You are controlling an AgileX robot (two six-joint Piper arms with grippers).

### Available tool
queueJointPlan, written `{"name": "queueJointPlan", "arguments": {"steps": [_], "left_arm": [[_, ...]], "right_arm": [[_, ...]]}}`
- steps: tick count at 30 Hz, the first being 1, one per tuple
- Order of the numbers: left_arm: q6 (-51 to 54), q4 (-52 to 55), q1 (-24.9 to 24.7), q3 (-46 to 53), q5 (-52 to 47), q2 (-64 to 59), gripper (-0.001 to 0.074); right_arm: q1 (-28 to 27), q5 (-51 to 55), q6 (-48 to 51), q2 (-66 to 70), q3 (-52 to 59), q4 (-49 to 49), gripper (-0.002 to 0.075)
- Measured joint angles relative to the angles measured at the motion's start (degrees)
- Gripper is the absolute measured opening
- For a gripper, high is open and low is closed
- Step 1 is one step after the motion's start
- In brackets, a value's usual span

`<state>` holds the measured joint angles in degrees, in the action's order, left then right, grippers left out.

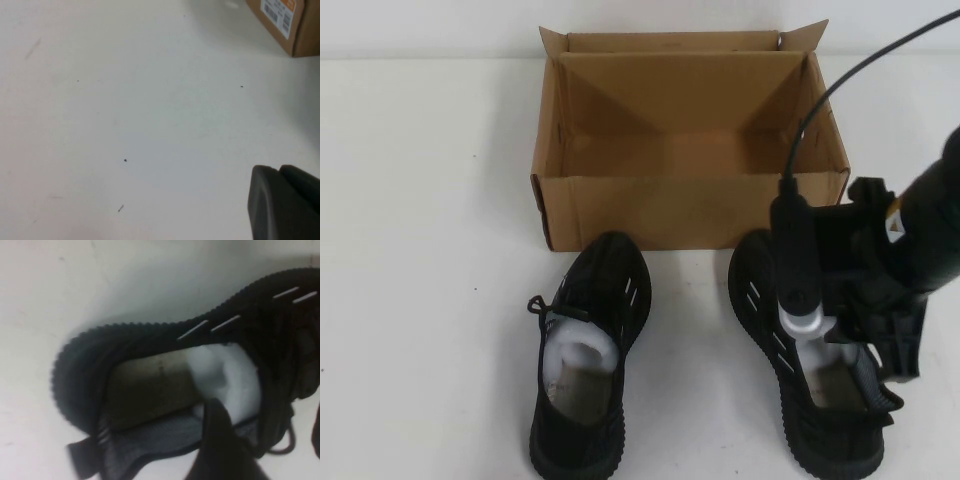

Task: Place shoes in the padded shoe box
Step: Pick up the shoe from the table

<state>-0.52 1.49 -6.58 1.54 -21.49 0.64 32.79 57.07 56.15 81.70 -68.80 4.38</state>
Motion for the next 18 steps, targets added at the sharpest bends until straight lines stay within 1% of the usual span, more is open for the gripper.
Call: {"name": "queueJointPlan", "arguments": {"steps": [4, 9, 18], "left_arm": [[0.00, 0.00, 0.00, 0.00, 0.00, 0.00, -0.0004], [0.00, 0.00, 0.00, 0.00, 0.00, 0.00, -0.0004], [0.00, 0.00, 0.00, 0.00, 0.00, 0.00, -0.0004]], "right_arm": [[-0.64, -0.91, 1.02, 1.98, 0.00, 0.41, 0.0344], [-1.61, -1.89, 1.63, 3.50, 0.00, 0.59, 0.0299], [-1.61, -3.73, 2.39, 5.74, 0.00, 0.61, 0.0298]]}}
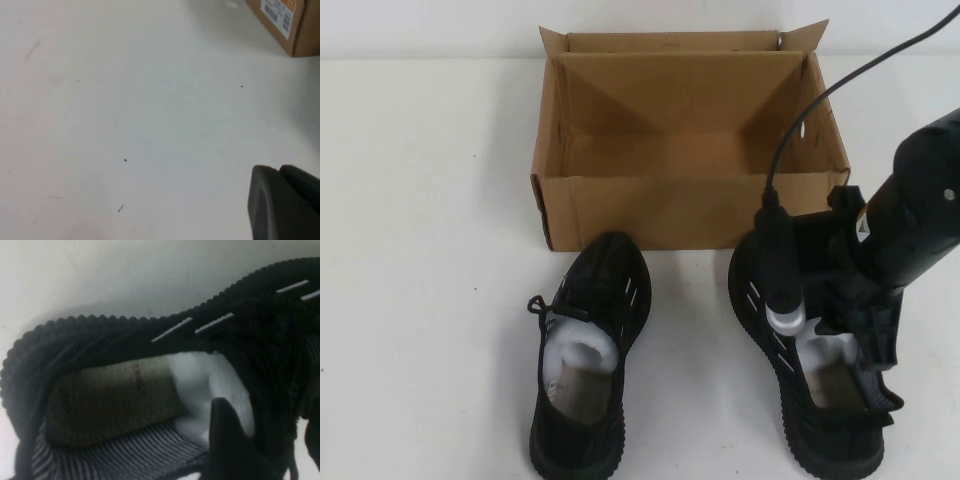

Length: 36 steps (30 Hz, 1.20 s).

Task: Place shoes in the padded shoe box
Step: Pick up the shoe from the table

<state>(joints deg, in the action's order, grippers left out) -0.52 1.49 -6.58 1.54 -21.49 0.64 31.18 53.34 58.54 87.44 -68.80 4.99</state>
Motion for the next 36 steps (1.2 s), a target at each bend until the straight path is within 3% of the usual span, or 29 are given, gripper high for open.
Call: {"name": "queueJointPlan", "arguments": {"steps": [13, 19, 24, 25, 30, 36], "left_arm": [[0.00, 0.00, 0.00, 0.00, 0.00, 0.00, -0.0004], [0.00, 0.00, 0.00, 0.00, 0.00, 0.00, -0.0004], [0.00, 0.00, 0.00, 0.00, 0.00, 0.00, -0.0004], [0.00, 0.00, 0.00, 0.00, 0.00, 0.00, -0.0004], [0.00, 0.00, 0.00, 0.00, 0.00, 0.00, -0.0004], [0.00, 0.00, 0.00, 0.00, 0.00, 0.00, -0.0004]], "right_arm": [[-0.10, -0.70, 0.52, 2.05, 0.00, 0.82, 0.0288], [-0.10, -0.69, 0.52, 2.16, 0.00, 1.97, 0.0097], [-0.10, -0.60, 0.39, 2.16, 0.00, 2.75, 0.0021], [-0.10, -0.47, -0.37, 2.16, 0.00, 2.73, -0.0011], [0.42, 1.18, -6.38, -0.11, 0.00, 4.63, -0.0007], [3.51, 4.37, -20.62, -7.12, 0.00, 8.22, -0.0007]]}}
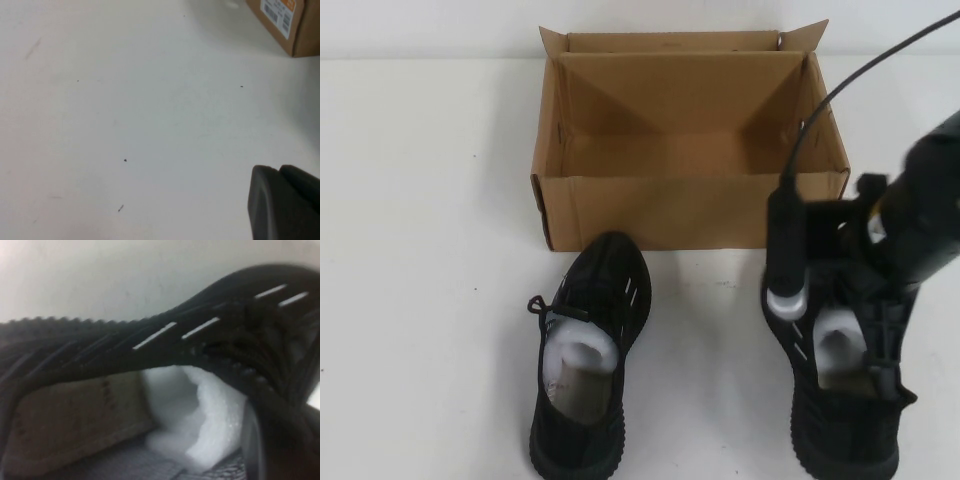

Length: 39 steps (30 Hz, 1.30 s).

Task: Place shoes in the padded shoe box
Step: Pick up the shoe from the table, then place the shoe in the shoe box

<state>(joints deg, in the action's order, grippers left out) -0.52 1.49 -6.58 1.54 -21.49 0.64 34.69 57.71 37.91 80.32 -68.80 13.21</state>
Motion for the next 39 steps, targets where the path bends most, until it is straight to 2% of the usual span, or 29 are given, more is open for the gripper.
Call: {"name": "queueJointPlan", "arguments": {"steps": [5, 11, 13, 18, 23, 32, 39], "left_arm": [[0.00, 0.00, 0.00, 0.00, 0.00, 0.00, -0.0004], [0.00, 0.00, 0.00, 0.00, 0.00, 0.00, -0.0004], [0.00, 0.00, 0.00, 0.00, 0.00, 0.00, -0.0004], [0.00, 0.00, 0.00, 0.00, 0.00, 0.00, -0.0004], [0.00, 0.00, 0.00, 0.00, 0.00, 0.00, -0.0004], [0.00, 0.00, 0.00, 0.00, 0.00, 0.00, -0.0004], [0.00, 0.00, 0.00, 0.00, 0.00, 0.00, -0.0004]], "right_arm": [[1.31, 0.78, -24.10, -4.63, 0.00, 1.26, -0.0007], [1.31, 0.55, -64.53, -6.13, 0.00, 4.98, -0.0007], [1.31, -0.33, -74.92, -6.13, 0.00, 6.15, -0.0007], [1.31, -4.54, -83.35, -6.13, -0.59, 6.45, -0.0007], [1.31, -6.76, -84.92, -5.52, -5.18, 7.08, -0.0006], [1.31, -6.39, -82.73, 2.58, -22.11, 10.96, -0.0005], [1.08, -6.51, -82.73, 14.73, -38.41, 13.46, -0.0004]]}}
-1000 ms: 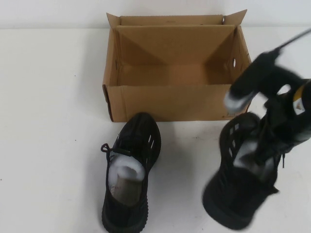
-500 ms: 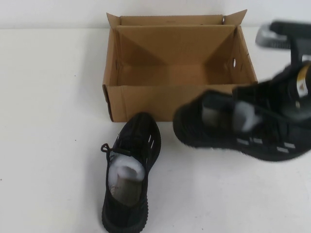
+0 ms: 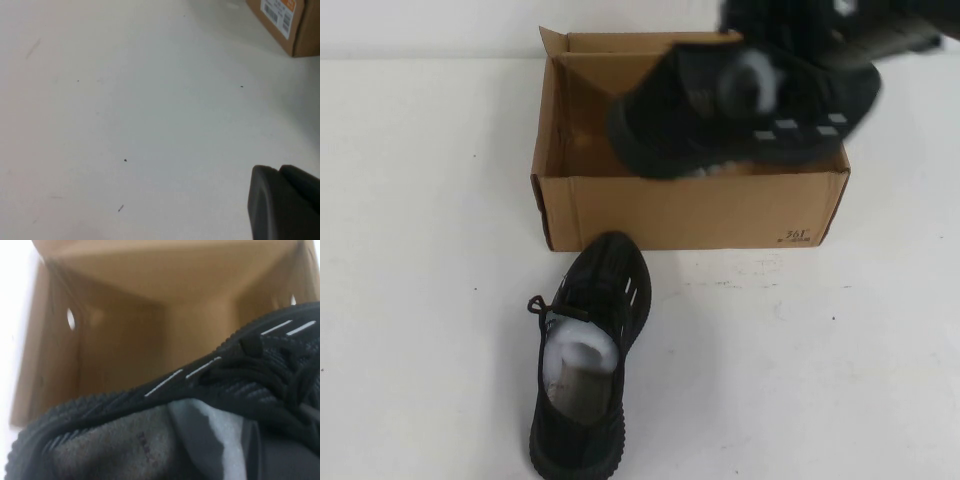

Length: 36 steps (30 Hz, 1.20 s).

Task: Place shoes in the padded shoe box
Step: Place the shoe in the shoe box

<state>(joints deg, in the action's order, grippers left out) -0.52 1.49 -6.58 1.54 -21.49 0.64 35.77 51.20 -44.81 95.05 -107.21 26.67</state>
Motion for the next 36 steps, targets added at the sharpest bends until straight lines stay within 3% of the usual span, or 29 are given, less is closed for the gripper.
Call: {"name": "queueJointPlan", "arguments": {"steps": [8, 16, 36], "left_arm": [[0.00, 0.00, 0.00, 0.00, 0.00, 0.00, -0.0004], [0.00, 0.00, 0.00, 0.00, 0.00, 0.00, -0.0004], [0.00, 0.00, 0.00, 0.00, 0.00, 0.00, -0.0004]], "right_arm": [[-1.89, 0.61, -0.66, 13.94, -16.50, 1.30, -0.0004], [-4.38, 0.42, -0.58, 23.58, -24.87, 0.10, -0.0004], [-6.68, -5.51, 4.37, 30.83, -26.75, -3.03, -0.0004]]}}
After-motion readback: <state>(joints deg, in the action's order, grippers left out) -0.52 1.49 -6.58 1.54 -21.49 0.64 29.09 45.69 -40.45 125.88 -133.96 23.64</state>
